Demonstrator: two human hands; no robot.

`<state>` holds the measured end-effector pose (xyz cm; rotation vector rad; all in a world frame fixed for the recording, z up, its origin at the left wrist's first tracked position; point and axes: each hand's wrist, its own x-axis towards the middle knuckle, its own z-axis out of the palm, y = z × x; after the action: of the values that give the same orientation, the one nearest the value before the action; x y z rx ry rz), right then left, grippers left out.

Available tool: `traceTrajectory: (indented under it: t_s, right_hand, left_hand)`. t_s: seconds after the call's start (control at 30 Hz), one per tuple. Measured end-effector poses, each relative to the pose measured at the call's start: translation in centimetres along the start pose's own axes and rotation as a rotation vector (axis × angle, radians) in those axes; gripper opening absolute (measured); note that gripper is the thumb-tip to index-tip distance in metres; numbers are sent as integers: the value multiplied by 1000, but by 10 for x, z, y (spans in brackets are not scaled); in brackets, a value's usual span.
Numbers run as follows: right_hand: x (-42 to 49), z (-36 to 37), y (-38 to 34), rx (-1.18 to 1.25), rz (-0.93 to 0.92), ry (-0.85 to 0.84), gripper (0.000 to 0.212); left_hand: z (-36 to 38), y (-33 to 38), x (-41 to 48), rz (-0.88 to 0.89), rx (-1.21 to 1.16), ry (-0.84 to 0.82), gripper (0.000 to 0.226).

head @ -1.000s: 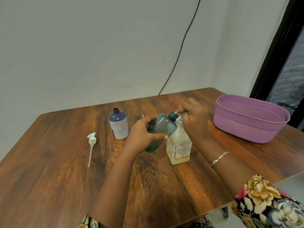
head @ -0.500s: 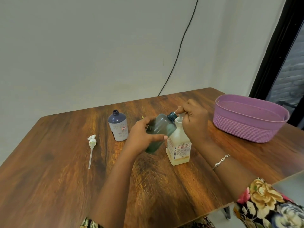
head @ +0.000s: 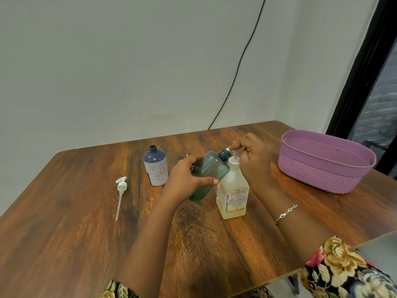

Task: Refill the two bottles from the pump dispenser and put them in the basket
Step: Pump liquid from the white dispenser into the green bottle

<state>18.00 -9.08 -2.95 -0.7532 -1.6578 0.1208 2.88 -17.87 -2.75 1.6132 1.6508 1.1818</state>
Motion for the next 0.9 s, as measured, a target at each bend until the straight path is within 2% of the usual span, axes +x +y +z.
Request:
traceTrajectory:
  t_s: [0.17,0.47,0.67,0.9]
  right_hand:
    - [-12,13,3,-49,-67,77,25]
    - [-2,-3,-1,41,23,11,26]
    - [-11,10,1,-2,-63,69,31]
    - [-11,6,0,23,-16,43,29]
  left_hand:
    - [3,-9,1,-2,3,16,65]
    - [3,-8,2,-16,-30,16,69]
    - [5,-11,5,-14,-5,9,73]
    - [4,-9,3,-14,-20,12,70]
